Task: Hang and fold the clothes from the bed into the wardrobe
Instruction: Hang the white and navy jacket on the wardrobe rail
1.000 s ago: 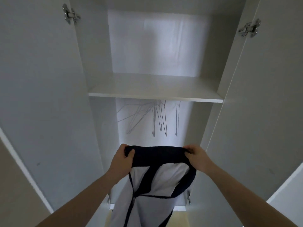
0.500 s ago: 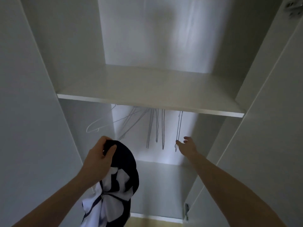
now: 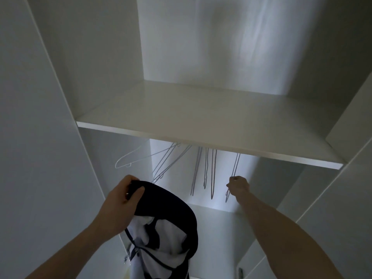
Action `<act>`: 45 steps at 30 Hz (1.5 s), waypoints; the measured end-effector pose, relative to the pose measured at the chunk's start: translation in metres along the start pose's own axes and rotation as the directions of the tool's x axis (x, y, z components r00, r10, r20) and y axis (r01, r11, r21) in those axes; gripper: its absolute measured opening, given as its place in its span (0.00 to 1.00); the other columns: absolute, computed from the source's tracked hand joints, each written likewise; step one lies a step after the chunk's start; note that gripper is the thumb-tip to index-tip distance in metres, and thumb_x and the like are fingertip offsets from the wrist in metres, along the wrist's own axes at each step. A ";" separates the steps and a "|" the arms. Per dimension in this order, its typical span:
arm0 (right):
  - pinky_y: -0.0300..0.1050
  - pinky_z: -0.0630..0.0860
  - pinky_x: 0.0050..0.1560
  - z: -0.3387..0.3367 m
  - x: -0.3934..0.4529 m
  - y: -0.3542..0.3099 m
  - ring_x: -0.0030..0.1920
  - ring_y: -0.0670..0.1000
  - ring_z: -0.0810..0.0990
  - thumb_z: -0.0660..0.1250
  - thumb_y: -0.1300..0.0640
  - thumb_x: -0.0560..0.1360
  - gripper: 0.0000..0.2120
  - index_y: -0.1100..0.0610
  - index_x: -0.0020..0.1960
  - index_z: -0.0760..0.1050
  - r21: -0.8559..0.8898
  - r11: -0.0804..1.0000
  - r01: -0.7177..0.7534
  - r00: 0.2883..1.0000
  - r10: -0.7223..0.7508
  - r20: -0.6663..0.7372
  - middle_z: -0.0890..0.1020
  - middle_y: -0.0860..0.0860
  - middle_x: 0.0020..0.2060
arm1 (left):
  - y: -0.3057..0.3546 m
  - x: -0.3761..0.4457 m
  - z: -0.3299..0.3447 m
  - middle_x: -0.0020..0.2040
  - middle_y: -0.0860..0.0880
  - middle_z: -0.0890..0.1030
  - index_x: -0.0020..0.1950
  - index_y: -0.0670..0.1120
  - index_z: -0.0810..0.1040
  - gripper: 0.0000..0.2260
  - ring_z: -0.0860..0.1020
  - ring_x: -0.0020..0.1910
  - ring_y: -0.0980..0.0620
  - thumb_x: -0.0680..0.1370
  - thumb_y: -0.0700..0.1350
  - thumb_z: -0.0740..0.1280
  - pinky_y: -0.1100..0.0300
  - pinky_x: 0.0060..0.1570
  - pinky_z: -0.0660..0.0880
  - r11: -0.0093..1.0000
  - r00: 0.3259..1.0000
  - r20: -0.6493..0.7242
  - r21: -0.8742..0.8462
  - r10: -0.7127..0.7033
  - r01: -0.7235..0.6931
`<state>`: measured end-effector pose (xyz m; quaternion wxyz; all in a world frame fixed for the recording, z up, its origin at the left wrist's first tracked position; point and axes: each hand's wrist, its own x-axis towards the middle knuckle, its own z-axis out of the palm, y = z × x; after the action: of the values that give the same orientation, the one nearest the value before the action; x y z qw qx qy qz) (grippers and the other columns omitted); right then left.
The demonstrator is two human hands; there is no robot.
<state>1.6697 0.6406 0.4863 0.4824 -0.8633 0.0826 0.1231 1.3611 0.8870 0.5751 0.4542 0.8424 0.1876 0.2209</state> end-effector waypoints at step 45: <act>0.39 0.57 0.30 -0.056 -0.552 0.135 0.28 0.45 0.59 0.70 0.50 0.79 0.27 0.60 0.31 0.59 -0.217 0.907 0.360 0.897 -0.400 -0.186 0.59 0.47 0.26 | -0.041 -0.130 -0.155 0.39 0.52 0.81 0.50 0.49 0.77 0.02 0.80 0.36 0.53 0.82 0.44 0.67 0.52 0.39 0.79 0.926 0.918 0.131 -0.006 0.374 -0.376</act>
<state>1.1137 0.5360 0.5664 0.4058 -0.9104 -0.0451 -0.0659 1.1647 0.9468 0.5897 0.4064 0.8797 -0.0049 0.2470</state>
